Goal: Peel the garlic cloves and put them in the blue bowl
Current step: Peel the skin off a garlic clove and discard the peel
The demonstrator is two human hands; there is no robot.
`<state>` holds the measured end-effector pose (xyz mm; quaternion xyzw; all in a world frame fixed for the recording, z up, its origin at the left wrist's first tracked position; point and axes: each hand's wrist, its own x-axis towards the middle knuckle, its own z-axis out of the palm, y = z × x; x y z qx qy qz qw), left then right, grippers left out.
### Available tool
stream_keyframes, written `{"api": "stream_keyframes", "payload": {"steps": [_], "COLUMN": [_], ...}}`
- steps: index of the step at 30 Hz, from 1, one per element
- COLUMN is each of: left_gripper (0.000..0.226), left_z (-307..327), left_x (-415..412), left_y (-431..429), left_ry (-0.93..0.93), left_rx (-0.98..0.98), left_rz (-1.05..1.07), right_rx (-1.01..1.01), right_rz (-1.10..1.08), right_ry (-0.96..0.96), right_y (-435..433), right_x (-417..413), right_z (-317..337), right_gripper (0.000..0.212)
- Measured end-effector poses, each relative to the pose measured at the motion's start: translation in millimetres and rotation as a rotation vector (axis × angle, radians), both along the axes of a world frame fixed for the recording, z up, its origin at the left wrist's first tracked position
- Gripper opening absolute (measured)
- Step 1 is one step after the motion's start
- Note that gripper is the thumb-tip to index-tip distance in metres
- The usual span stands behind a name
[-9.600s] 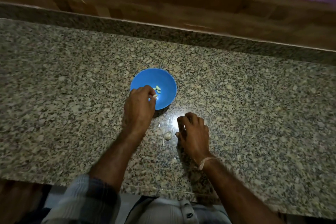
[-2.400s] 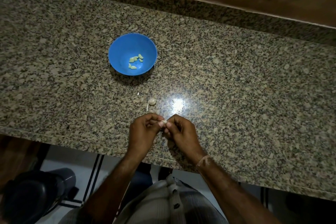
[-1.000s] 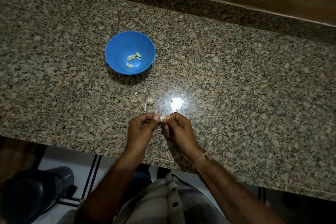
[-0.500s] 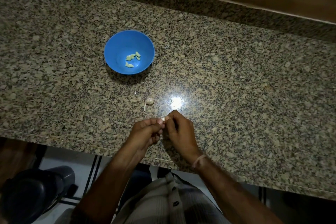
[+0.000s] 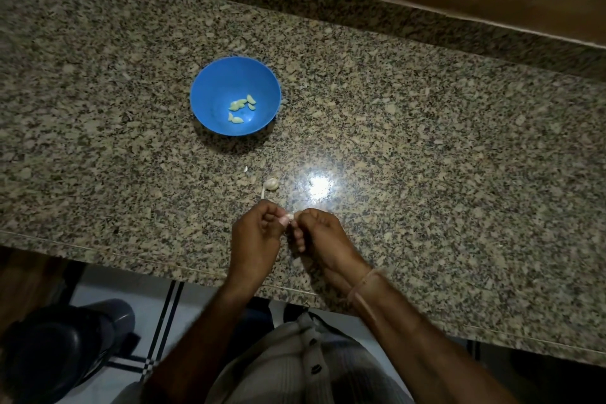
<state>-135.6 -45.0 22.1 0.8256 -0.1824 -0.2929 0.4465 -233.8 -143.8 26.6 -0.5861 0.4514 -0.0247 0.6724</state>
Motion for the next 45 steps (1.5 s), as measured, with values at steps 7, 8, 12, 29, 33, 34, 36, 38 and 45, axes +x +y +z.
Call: {"api": "stream_keyframes", "payload": {"steps": [7, 8, 12, 29, 33, 34, 36, 38, 45], "left_gripper": [0.012, 0.010, 0.006, 0.012, 0.015, 0.015, 0.016, 0.016, 0.019], "left_z": [-2.0, -3.8, -6.1, -1.9, 0.5, 2.6, 6.1, 8.1, 6.5], "left_x": [3.1, 3.9, 7.7, -0.7, 2.4, 3.2, 4.8, 5.5, 5.2], "left_y": [-0.1, 1.1, 4.0, 5.9, 4.5, 3.6, 1.0, -1.4, -1.7], "left_ry": [0.656, 0.558, 0.053, 0.346, 0.647, 0.735, 0.888, 0.993, 1.057], "left_rx": [-0.088, -0.059, 0.050, -0.218, -0.269, -0.291, -0.331, -0.357, -0.339], "left_rz": [0.281, 0.252, 0.093, 0.009, 0.101, 0.133, 0.206, 0.270, 0.326], "right_rx": [-0.449, -0.537, -0.784, 0.058, 0.096, 0.090, 0.028, -0.066, -0.270], "right_rz": [0.084, 0.156, 0.307, -0.188, -0.187, -0.166, -0.097, -0.017, 0.128], "right_ry": [-0.047, -0.036, 0.075, -0.175, -0.246, -0.269, -0.300, -0.317, -0.303], "right_y": [-4.1, -5.5, -4.0, -4.7, -5.5, -6.7, -8.6, -10.3, -13.5], "right_x": [-7.4, -9.5, -13.9, -7.6, -9.9, -10.5, -11.2, -11.4, -12.2], "right_z": [-6.0, -6.3, -16.7, -11.2, -10.5, -9.1, -5.9, -2.9, -2.5], "right_gripper": [0.024, 0.025, 0.024, 0.010, 0.013, 0.015, 0.020, 0.024, 0.026]}}
